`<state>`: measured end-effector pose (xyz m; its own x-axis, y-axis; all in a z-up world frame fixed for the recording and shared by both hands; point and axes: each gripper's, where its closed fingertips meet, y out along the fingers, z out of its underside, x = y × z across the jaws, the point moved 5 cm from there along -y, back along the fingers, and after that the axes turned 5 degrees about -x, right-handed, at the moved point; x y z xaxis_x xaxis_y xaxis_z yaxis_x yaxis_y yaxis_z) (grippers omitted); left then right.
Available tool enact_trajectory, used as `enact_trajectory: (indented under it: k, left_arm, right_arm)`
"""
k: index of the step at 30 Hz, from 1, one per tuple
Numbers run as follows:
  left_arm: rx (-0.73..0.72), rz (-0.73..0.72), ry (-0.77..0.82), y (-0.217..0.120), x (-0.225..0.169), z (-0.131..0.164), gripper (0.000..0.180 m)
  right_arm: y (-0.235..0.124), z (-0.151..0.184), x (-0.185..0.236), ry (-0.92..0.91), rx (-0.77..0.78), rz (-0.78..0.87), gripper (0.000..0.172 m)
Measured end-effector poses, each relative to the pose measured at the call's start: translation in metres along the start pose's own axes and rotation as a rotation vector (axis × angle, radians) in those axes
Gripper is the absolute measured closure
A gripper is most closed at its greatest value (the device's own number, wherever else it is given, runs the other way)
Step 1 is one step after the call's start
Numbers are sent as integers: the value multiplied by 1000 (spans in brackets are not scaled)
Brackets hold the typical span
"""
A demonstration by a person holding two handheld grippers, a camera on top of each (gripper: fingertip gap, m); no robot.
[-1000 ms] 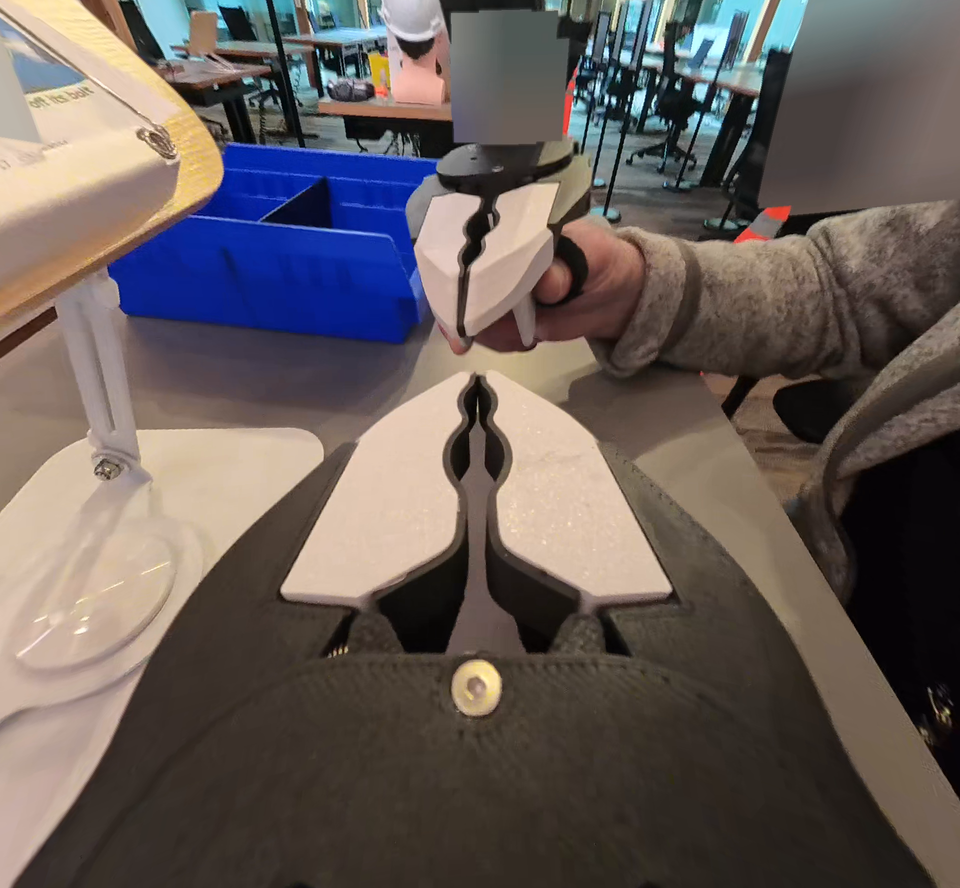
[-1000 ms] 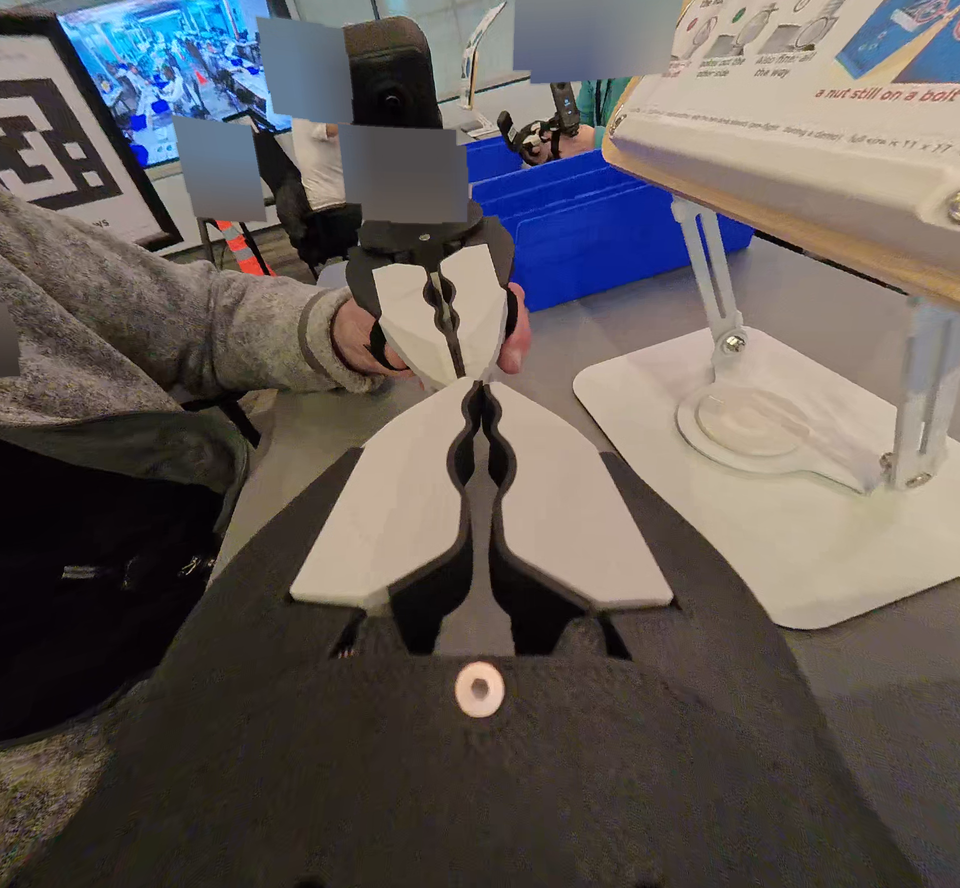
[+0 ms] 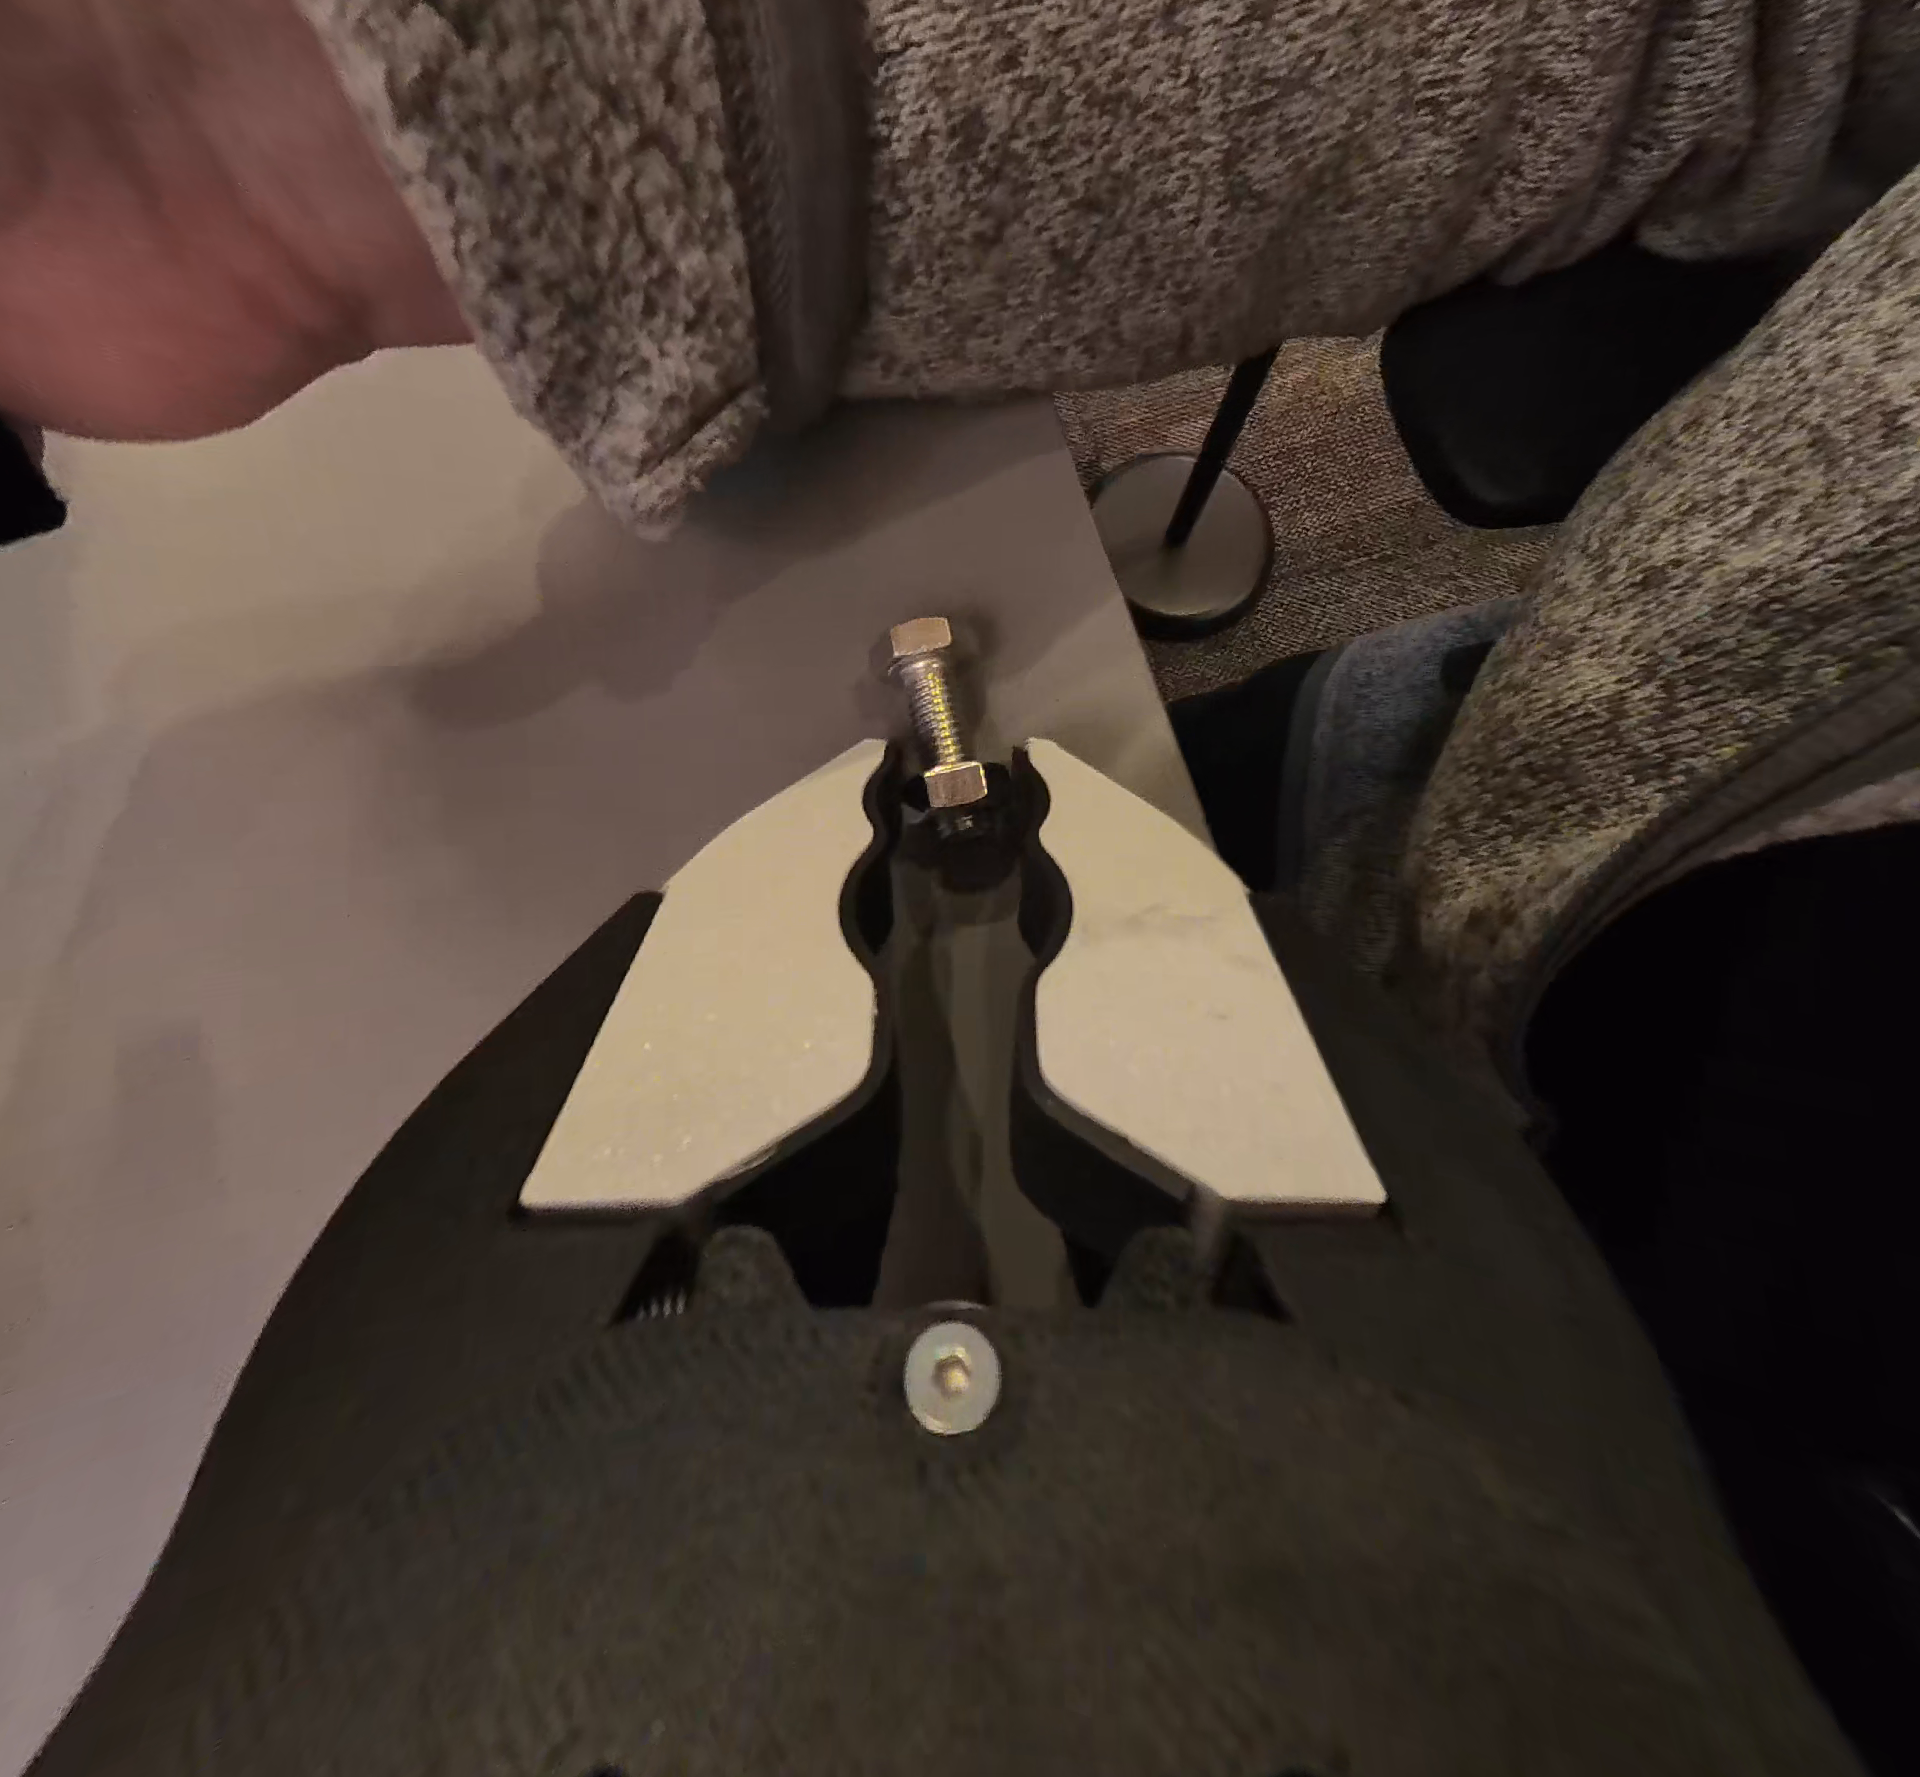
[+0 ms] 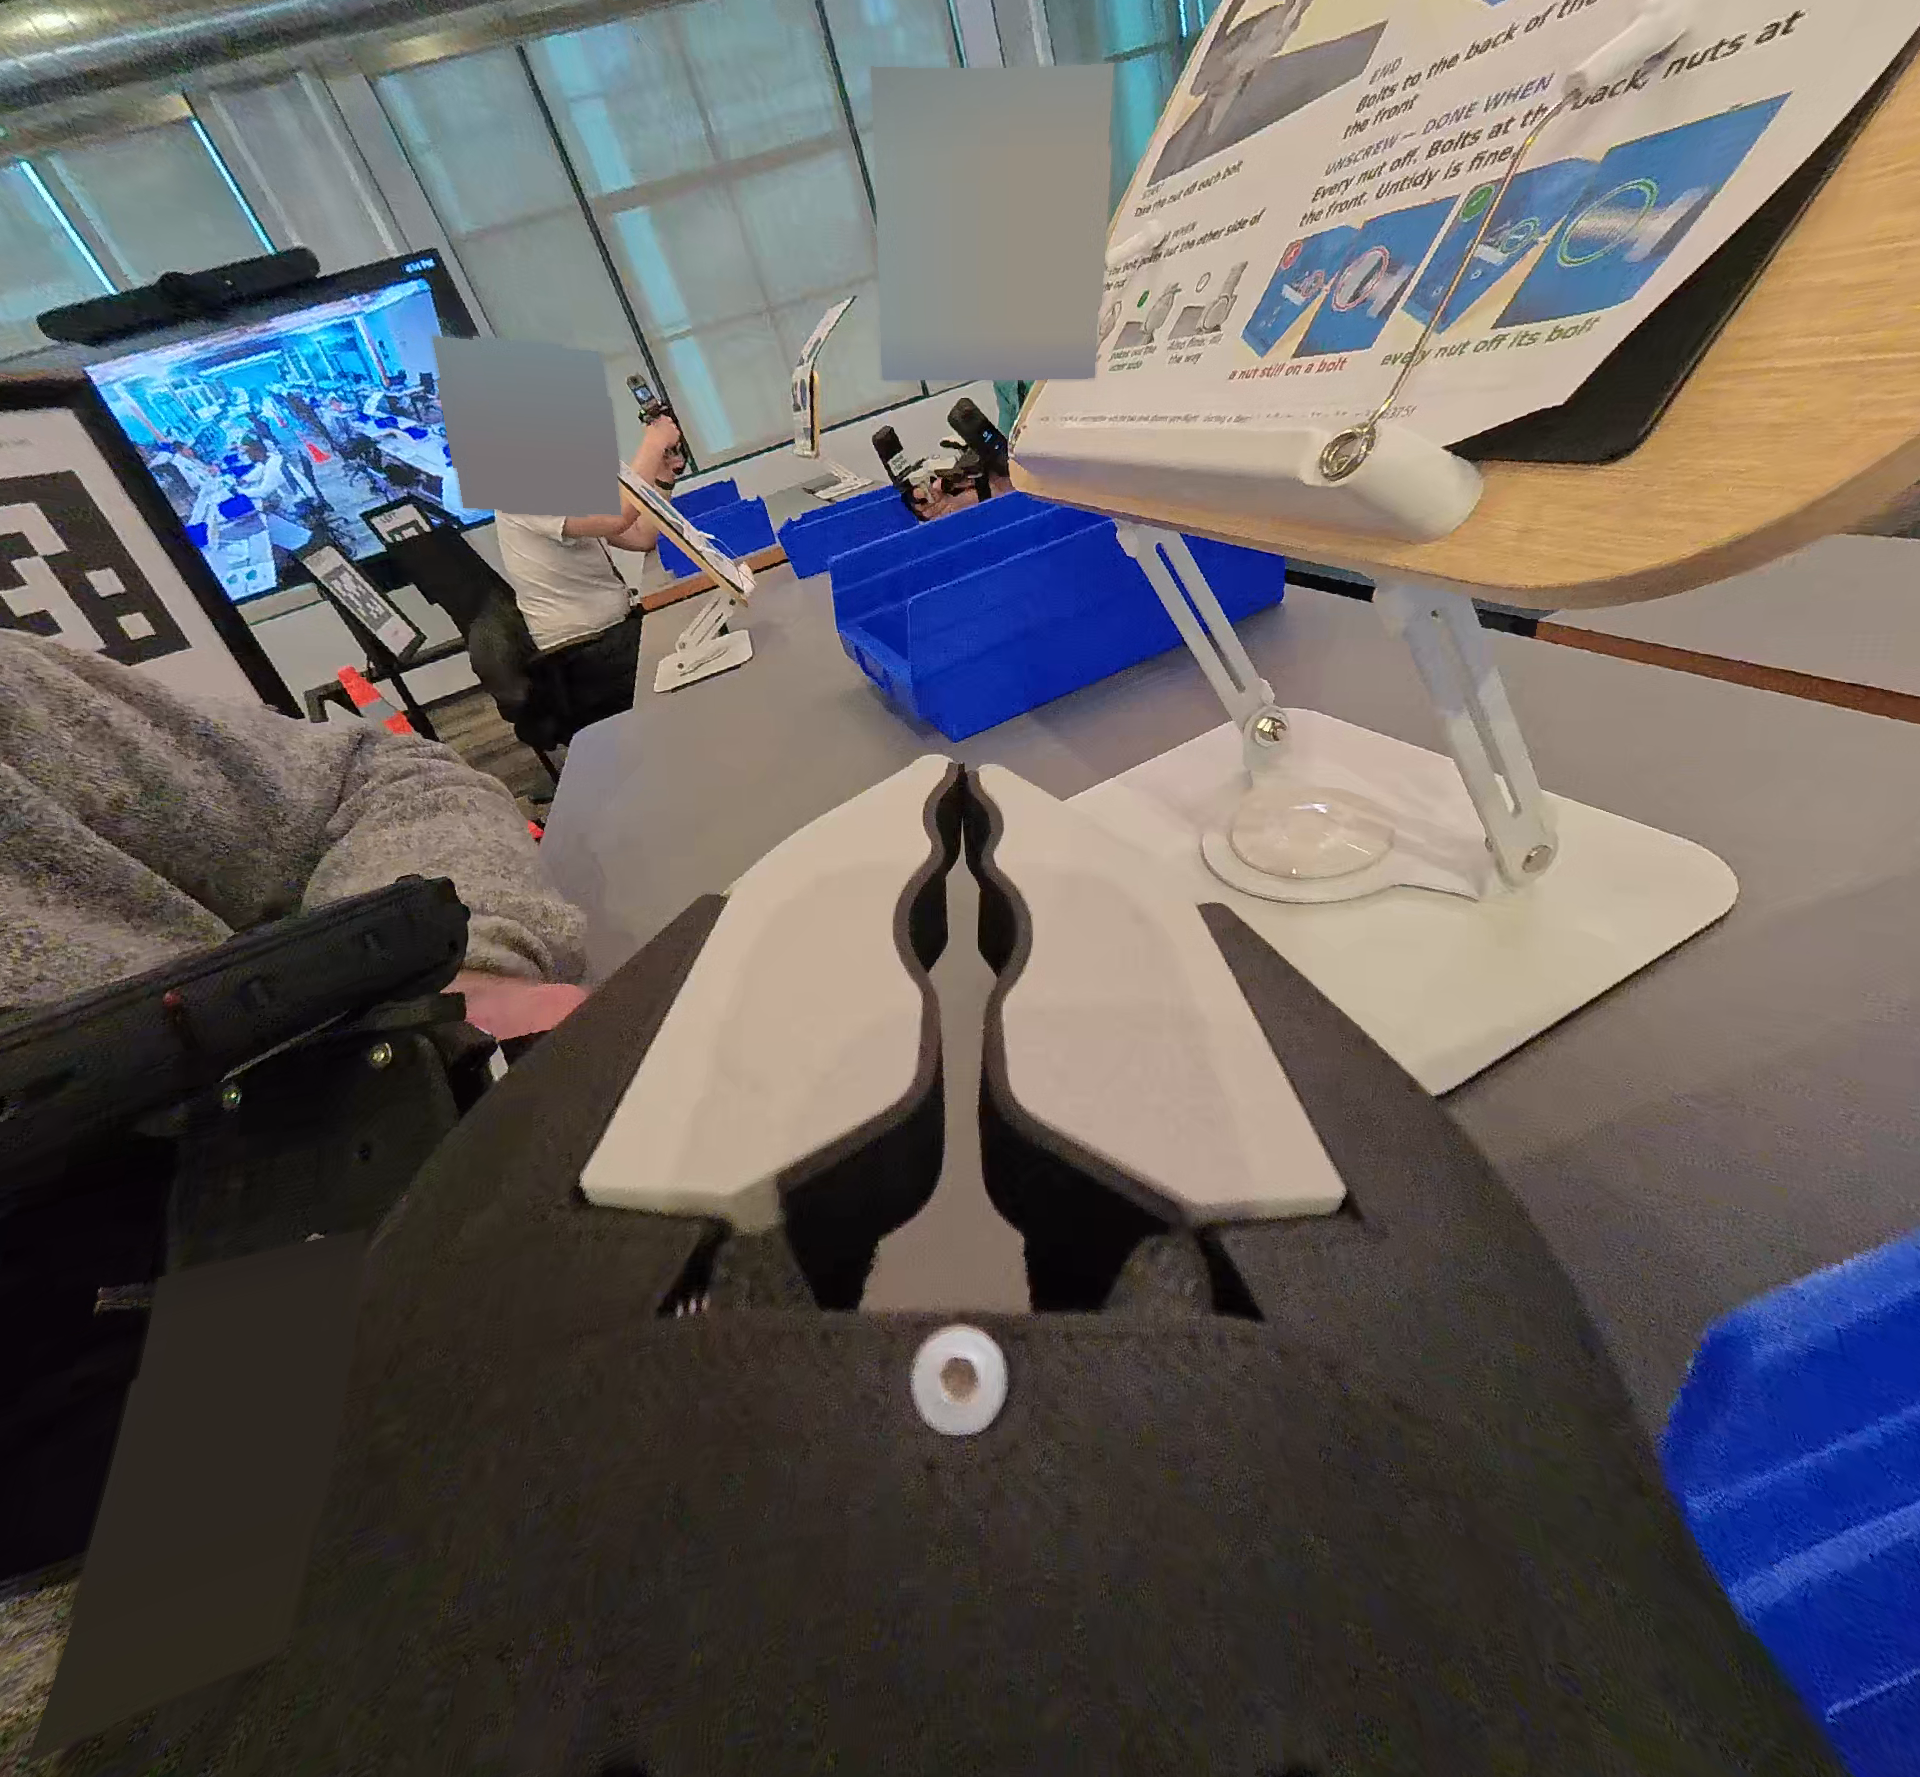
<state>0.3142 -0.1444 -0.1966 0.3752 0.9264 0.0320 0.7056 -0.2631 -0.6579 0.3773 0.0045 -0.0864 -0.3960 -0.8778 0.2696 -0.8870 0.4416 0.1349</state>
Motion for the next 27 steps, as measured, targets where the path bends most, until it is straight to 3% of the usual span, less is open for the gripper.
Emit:
enact_trajectory:
  k: [3,7,13,20,22,27]
  left_arm:
    - [-100,-51,-44,-18,15,-2,161]
    - [-362,-188,-125,-75,51,-3,161]
    - [-488,-453,32,-145,81,6,162]
    - [-453,-616,168,-158,83,3,162]
    - [-456,-623,182,-157,82,3,162]
    - [-478,-633,173,-160,83,4,159]
  right_arm:
    - [-7,-1,1,4,19,-21,172]
    - [-16,-1,2,77,33,-62,169]
    - [1,17,15,307,65,-222,146]
    - [35,36,36,526,5,-355,135]
    - [39,34,37,551,-75,-363,149]
    - [43,30,38,480,-99,-322,152]
